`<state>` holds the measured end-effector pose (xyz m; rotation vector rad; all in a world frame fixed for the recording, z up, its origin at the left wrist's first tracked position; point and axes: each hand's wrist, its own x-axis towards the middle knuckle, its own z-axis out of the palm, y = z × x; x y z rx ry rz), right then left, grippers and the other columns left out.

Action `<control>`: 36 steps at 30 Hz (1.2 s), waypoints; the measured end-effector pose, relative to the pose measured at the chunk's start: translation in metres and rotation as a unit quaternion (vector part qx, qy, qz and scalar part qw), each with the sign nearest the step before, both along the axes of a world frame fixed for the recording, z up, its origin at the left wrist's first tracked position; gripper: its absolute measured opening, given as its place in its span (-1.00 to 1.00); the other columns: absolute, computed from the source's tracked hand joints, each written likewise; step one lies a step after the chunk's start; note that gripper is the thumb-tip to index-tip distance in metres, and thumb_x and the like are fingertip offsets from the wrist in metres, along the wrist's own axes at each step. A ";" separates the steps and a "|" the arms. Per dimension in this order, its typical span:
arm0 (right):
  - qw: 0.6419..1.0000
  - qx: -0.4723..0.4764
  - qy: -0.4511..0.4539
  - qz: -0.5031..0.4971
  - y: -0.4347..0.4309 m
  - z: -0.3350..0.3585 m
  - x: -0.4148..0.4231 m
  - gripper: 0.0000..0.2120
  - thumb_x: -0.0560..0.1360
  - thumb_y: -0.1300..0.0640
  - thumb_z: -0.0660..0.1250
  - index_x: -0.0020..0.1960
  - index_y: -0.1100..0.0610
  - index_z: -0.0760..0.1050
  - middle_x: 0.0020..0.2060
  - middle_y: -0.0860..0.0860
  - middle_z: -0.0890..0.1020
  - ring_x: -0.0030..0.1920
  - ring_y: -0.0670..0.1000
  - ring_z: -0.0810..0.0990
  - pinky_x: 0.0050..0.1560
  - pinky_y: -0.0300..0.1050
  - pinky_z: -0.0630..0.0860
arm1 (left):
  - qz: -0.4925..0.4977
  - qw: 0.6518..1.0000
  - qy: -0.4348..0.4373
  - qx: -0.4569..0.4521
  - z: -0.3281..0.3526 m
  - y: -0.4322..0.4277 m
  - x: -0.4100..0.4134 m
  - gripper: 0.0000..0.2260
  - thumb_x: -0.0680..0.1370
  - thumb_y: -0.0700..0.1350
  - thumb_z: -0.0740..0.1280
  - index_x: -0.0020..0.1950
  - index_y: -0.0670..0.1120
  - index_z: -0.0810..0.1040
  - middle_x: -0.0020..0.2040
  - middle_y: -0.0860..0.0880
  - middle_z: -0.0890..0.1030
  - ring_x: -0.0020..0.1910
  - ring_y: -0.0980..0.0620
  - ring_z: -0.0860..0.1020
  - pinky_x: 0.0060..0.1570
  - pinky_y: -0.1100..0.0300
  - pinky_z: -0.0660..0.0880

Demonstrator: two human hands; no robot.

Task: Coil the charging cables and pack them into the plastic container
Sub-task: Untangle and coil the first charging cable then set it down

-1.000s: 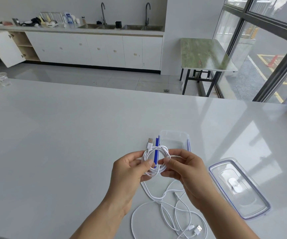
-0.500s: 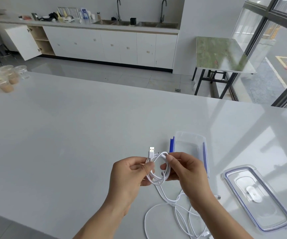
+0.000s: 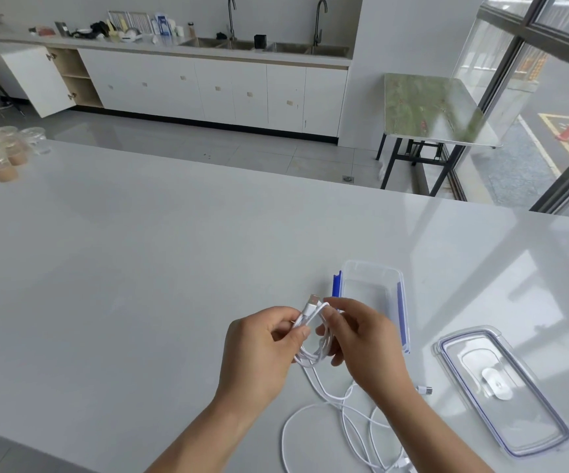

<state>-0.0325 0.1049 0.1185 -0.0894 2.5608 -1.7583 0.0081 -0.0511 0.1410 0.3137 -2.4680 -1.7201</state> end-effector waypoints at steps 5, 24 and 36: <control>0.949 0.231 0.215 -0.018 0.003 -0.017 -0.007 -0.85 0.47 0.12 0.31 -0.04 0.12 0.61 -0.49 -0.04 0.57 -0.51 0.07 0.49 -0.49 -0.12 0.46 | -0.016 1.000 0.000 -0.014 -0.007 0.007 0.002 -0.87 0.48 -0.19 0.49 -0.18 0.05 0.68 -0.34 0.08 0.70 -0.36 -0.02 0.66 -0.20 -0.06 0.64; 0.928 -0.311 -0.182 0.093 0.039 0.008 -0.002 -0.70 0.54 0.11 0.32 0.21 0.20 0.60 -0.05 0.24 0.71 -0.23 0.10 0.50 -0.39 -0.10 0.45 | 0.005 0.911 -0.138 0.389 0.014 0.017 -0.006 -0.92 0.55 -0.29 0.35 -0.03 -0.22 0.65 -0.30 -0.14 0.65 -0.33 -0.05 0.63 -0.20 0.06 0.62; 0.931 -0.305 -0.173 0.099 0.041 0.001 0.005 -0.62 0.40 0.25 0.40 0.21 0.23 0.60 -0.01 0.29 0.71 -0.26 0.09 0.49 -0.35 -0.09 0.45 | -0.010 0.948 -0.138 0.285 0.012 0.016 0.001 -0.83 0.57 -0.25 0.34 0.07 -0.14 0.71 -0.09 -0.20 0.75 -0.13 -0.11 0.69 0.05 -0.11 0.62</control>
